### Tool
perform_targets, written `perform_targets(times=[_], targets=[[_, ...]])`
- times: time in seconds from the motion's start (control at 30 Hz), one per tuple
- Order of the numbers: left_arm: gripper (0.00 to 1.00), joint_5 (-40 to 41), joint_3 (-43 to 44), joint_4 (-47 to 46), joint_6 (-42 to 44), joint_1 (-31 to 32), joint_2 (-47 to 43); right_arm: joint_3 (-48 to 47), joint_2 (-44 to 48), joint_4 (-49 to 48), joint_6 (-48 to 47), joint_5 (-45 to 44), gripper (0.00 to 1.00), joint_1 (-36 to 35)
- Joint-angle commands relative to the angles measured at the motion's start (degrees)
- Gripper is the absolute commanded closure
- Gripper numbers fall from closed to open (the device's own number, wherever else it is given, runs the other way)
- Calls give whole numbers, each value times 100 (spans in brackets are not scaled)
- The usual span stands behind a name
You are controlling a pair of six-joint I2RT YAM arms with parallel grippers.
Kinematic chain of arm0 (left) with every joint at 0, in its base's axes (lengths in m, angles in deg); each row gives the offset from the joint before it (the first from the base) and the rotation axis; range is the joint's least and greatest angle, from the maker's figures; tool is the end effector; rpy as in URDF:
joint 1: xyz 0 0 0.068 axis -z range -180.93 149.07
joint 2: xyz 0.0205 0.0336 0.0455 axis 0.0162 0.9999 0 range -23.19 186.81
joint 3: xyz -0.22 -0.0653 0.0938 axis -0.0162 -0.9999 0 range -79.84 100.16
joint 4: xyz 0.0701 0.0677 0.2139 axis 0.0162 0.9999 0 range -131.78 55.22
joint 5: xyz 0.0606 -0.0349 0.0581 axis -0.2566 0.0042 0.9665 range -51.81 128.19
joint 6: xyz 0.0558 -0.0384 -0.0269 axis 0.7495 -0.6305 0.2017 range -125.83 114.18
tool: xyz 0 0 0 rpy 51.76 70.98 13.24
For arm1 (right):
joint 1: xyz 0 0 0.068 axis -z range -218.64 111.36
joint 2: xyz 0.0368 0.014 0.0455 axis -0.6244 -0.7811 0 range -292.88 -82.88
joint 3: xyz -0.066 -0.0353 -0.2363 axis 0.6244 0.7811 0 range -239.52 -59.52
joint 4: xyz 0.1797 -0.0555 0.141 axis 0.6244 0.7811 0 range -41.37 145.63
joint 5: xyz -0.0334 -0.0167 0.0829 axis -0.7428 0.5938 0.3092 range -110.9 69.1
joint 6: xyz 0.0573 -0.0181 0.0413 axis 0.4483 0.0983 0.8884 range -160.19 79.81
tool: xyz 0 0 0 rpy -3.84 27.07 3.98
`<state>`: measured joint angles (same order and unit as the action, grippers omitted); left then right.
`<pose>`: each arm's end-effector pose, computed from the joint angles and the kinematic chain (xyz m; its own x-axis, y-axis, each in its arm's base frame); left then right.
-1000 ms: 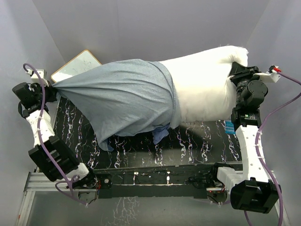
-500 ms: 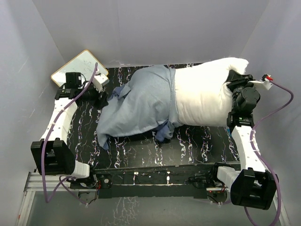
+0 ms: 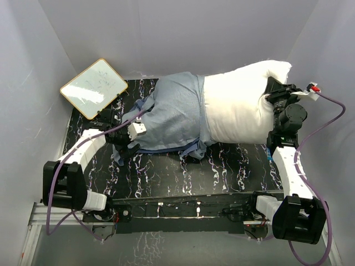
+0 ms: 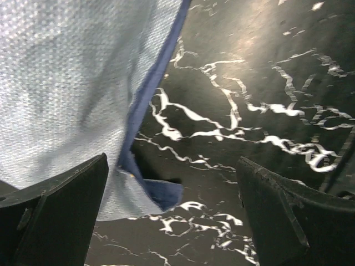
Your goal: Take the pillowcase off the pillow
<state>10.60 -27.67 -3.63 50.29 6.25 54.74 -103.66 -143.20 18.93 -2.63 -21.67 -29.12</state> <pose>0.2420 -0.0588 0.1915 -0.2371 0.7714 -0.5905 0.9142 0.3829 0.1332 0.2540 -0.0433 0.3492 0.2915 0.5692 -0.7688 0.0007 0.8036 0.5952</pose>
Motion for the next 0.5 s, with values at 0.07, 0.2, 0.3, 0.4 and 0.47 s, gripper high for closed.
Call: perform_targets(times=[0.07, 0.2, 0.3, 0.4, 0.47], targets=[[3, 782, 50, -1516, -311, -24, 955, -340, 80, -1256, 27, 562, 92, 7], [10, 595, 523, -829, -124, -24, 1666, -299, 17, -1490, 169, 664, 92, 12], [30, 772, 618, -949, -353, -24, 1881, -419, -59, -1618, 341, 967, 92, 7], [48, 883, 773, -918, -582, -37, 1942, -503, -181, -1875, 659, 1406, 92, 6], [69, 904, 784, -965, -671, -77, 1861, -596, -296, -2043, 846, 1741, 92, 6]])
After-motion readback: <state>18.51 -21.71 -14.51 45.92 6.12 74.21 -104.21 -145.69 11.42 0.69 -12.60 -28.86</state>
